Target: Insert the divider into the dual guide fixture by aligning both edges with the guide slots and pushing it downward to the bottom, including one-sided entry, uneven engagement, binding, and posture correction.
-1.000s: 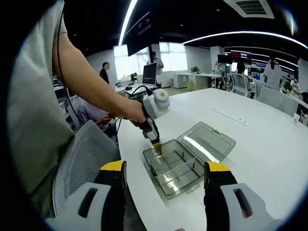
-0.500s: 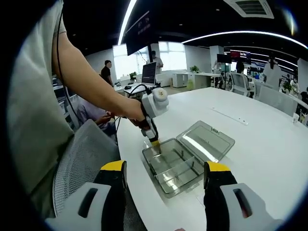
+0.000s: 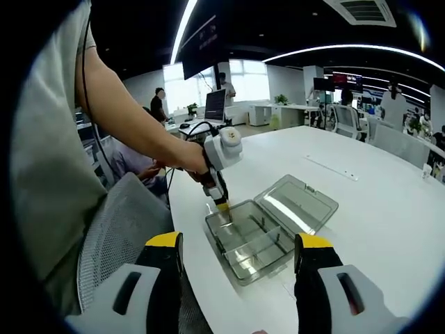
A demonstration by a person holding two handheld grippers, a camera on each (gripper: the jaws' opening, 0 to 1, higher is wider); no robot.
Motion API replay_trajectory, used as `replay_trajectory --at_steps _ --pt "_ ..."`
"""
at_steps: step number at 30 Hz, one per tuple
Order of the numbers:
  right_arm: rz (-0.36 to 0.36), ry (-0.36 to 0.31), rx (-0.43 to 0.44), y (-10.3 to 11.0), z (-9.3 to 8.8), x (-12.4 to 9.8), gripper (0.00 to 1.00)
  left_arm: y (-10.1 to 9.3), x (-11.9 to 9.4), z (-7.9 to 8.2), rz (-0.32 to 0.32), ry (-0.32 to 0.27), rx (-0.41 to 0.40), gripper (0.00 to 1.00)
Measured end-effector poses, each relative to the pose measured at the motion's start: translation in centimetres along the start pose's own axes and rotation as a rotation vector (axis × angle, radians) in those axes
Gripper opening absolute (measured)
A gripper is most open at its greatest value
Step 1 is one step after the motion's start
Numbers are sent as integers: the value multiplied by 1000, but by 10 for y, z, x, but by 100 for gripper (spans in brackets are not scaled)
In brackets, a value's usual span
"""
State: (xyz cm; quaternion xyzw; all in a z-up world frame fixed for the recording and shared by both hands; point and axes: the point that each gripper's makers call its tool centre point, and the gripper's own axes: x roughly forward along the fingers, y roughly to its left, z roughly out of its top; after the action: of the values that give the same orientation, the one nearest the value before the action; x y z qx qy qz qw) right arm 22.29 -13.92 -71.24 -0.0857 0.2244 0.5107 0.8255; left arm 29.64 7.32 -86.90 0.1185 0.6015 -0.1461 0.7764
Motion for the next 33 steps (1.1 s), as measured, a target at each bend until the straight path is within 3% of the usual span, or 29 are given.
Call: replay_trajectory --at_steps 21,33 --pt "-6 4 6 -1 -3 -2 62 7 -7 -7 -30 -23 2 29" --pt "-7 0 7 -1 0 -1 62 7 -19 -1 -55 -89 -3 28"
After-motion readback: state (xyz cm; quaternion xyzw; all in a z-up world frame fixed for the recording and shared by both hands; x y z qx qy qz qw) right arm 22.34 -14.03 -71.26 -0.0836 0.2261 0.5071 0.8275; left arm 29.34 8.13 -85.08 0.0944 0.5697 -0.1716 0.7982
